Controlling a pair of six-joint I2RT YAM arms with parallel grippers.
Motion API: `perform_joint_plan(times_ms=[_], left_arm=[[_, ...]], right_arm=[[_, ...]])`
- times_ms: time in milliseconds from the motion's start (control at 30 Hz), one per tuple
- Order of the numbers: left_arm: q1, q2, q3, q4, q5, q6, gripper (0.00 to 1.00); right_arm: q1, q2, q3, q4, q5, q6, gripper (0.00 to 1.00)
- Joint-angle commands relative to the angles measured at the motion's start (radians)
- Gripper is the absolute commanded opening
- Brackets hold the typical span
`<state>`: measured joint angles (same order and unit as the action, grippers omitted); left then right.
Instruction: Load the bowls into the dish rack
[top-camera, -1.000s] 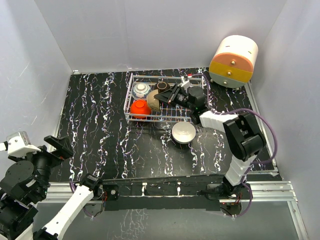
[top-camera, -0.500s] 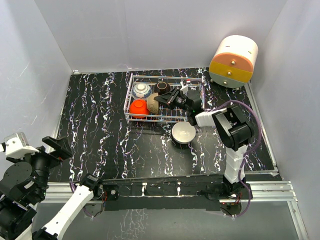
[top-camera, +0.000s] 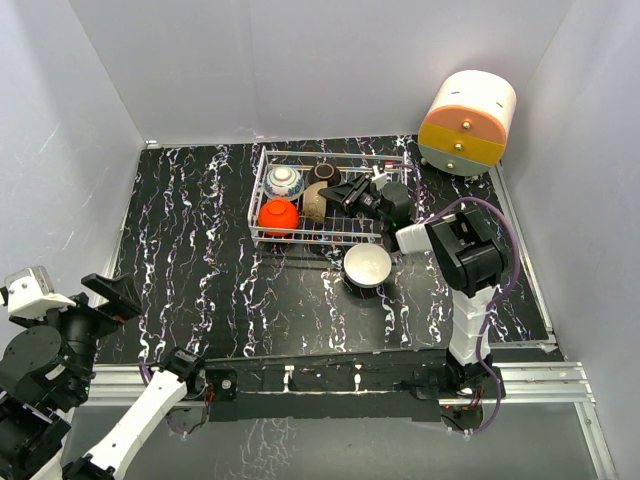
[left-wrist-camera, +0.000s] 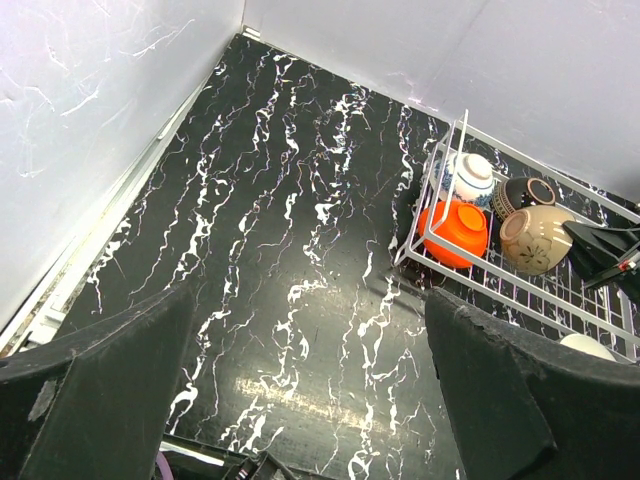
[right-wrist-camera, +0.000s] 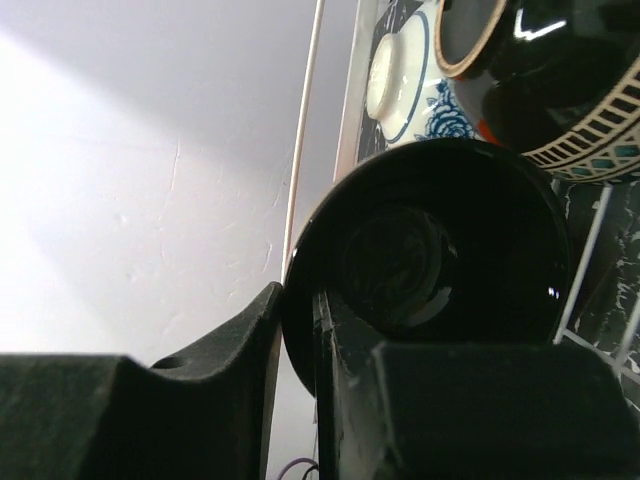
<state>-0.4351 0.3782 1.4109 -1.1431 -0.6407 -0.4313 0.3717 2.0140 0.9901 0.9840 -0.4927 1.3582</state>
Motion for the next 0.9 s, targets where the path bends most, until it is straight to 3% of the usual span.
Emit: perform_joint_plan(times_ms=[0,500,867], left_arm=[[-0.005,0.017,0.016,-0.009,-0.013,0.005,0.97],[-0.005,0.019,-0.006,0.003,-0.003,-0.001,0.97],[-0.005,0.021,-0.035,0.036,0.029,-0.008,0.97]], right_arm=[[-0.024,-0.021,-0.035,-0.004,0.039,-0.008,0.22],[-0.055,-0.109,-0.103,-0.197,0.101,-0.08,0.25],[-0.057,-0.261,-0.094,-0.523,0.198,-0.225,0.29]])
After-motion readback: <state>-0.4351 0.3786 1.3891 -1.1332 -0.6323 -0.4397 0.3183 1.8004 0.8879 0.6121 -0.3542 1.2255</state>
